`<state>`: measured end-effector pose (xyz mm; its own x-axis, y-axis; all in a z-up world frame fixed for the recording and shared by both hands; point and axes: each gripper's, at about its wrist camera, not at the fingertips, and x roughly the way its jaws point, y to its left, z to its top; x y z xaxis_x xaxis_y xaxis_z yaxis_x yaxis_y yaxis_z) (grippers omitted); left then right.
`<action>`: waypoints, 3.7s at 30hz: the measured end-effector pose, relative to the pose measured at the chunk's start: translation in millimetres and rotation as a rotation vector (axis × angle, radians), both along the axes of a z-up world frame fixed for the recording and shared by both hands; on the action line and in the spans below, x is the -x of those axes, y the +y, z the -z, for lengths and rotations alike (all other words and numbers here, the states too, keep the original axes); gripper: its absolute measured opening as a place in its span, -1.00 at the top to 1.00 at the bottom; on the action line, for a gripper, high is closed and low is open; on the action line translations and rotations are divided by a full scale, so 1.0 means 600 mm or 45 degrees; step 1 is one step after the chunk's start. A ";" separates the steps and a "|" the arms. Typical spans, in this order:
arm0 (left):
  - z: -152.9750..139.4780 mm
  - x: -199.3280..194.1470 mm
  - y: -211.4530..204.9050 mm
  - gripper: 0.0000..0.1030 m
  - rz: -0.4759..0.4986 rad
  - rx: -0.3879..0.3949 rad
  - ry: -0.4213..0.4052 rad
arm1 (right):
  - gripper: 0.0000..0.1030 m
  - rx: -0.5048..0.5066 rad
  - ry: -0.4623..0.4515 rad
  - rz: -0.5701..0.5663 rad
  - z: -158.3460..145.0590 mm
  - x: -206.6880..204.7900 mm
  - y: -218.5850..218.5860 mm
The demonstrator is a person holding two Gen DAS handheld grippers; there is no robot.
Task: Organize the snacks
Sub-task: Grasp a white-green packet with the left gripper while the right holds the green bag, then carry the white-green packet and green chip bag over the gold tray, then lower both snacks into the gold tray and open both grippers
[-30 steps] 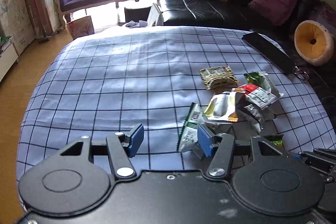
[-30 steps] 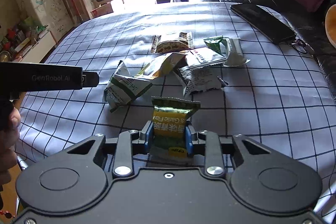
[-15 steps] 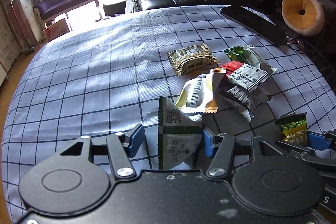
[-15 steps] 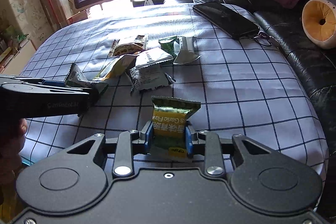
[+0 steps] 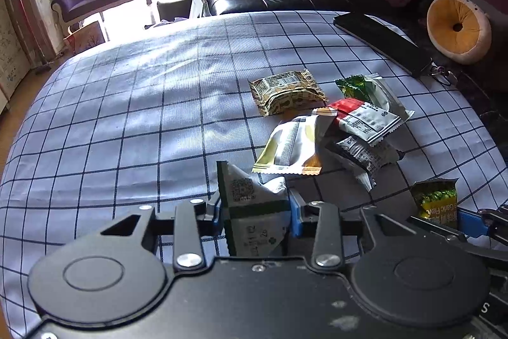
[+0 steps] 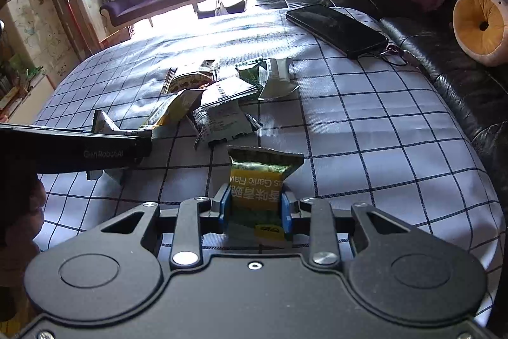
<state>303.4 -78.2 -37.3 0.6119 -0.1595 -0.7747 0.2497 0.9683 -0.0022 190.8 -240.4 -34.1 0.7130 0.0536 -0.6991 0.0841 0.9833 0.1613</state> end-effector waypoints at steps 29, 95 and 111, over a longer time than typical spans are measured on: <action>-0.132 0.321 0.077 0.26 -0.029 0.048 -0.002 | 0.23 -0.026 -0.107 -0.065 -0.127 0.184 0.024; -0.070 0.434 0.031 0.24 0.047 0.140 0.205 | 0.16 -0.173 0.129 -0.048 -0.060 0.315 0.009; -0.065 0.431 0.029 0.23 0.053 0.134 0.216 | 0.16 -0.167 0.157 -0.056 -0.056 0.311 0.012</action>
<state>44.6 -60.6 1.9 0.4650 -0.2674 -0.8440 0.2767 0.9494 -0.1484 4.1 -233.1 -0.3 0.6170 0.1796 -0.7662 0.0684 0.9577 0.2796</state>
